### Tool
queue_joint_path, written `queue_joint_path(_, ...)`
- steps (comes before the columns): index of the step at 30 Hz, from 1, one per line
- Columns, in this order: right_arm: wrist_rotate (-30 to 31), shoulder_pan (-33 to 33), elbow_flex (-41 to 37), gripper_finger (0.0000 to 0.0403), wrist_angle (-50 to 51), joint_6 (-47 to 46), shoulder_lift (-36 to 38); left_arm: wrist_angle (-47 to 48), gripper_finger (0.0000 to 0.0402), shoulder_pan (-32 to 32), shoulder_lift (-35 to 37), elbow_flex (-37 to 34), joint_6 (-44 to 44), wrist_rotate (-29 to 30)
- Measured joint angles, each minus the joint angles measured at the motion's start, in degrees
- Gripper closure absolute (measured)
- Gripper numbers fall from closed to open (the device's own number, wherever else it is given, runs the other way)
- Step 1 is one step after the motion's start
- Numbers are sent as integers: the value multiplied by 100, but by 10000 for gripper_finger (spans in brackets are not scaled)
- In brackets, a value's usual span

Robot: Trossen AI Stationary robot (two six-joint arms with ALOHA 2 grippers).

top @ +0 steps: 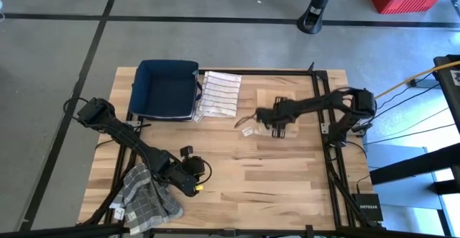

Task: Fold towel
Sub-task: Move the orange towel to the top right of the table, then fold the gray towel

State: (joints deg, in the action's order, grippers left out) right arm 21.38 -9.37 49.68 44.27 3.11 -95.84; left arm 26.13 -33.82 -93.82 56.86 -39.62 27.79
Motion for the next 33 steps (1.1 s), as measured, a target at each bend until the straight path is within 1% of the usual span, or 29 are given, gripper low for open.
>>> queue_joint_path(5,265,-846,-4,217,-181,431,-4,-1,276,0,0,0,-20,-2)
queue_joint_path(8,459,-1215,46,217,-247,373,-10,-4,276,0,0,0,4,-2)
queue_joint_path(10,498,-1323,180,217,-109,149,-10,-7,276,0,0,0,7,-2)
queue_joint_path(13,385,-1236,483,217,697,-168,88,-33,276,0,0,0,11,-2)
queue_joint_path(16,195,-937,912,217,1526,-675,352,27,276,0,0,37,19,-7)
queue_joint_path(18,-76,-642,1132,217,1881,-1109,598,152,276,-16,1,167,4,-72)
queue_joint_path(21,-604,-67,1182,217,1646,-1674,1061,806,276,-91,47,523,-124,-242)
queue_joint_path(23,-785,401,1098,217,1173,-2015,1359,1409,276,-202,82,812,-360,-277)
queue_joint_path(26,-785,1142,908,217,232,-2510,1610,2583,276,-373,118,1232,-970,-435)
queue_joint_path(29,-758,1827,728,217,-791,-2706,1653,3706,276,-548,122,1481,-1856,-875)
queue_joint_path(33,-731,2564,442,217,-2114,-2712,1552,4394,276,-819,125,1484,-3043,-1638)
